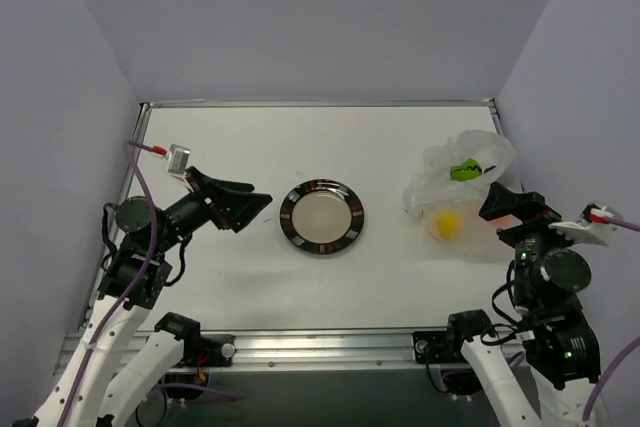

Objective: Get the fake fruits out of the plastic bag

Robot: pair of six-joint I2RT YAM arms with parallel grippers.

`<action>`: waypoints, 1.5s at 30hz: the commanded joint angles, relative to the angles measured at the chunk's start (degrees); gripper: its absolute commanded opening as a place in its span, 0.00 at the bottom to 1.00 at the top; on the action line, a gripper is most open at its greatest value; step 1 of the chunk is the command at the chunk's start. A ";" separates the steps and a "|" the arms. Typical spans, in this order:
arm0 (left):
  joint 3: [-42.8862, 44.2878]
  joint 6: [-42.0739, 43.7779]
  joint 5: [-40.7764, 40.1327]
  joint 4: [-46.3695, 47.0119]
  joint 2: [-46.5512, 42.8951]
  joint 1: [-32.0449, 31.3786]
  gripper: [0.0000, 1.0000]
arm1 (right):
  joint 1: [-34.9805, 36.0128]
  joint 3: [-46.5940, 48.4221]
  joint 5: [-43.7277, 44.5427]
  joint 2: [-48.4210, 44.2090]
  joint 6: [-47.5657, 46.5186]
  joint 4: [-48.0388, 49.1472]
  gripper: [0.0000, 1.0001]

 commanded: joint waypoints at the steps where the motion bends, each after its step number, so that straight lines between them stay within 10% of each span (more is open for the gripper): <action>1: -2.99 -2.51 -0.33 8.14 0.16 -3.00 0.94 | -0.16 -5.31 9.37 4.53 6.74 -1.66 1.00; 23: 2.09 12.86 -32.68 2.08 22.72 -35.00 0.94 | -0.16 -12.08 1.55 31.36 6.93 18.56 0.96; 34: 30.09 25.25 -28.91 0.94 49.69 -34.03 0.94 | -3.41 -25.27 -0.10 21.44 8.43 18.21 0.15; 45: 65.44 32.63 -7.73 -4.30 81.27 -30.78 0.94 | -3.59 -27.03 -11.34 14.13 7.46 14.86 0.00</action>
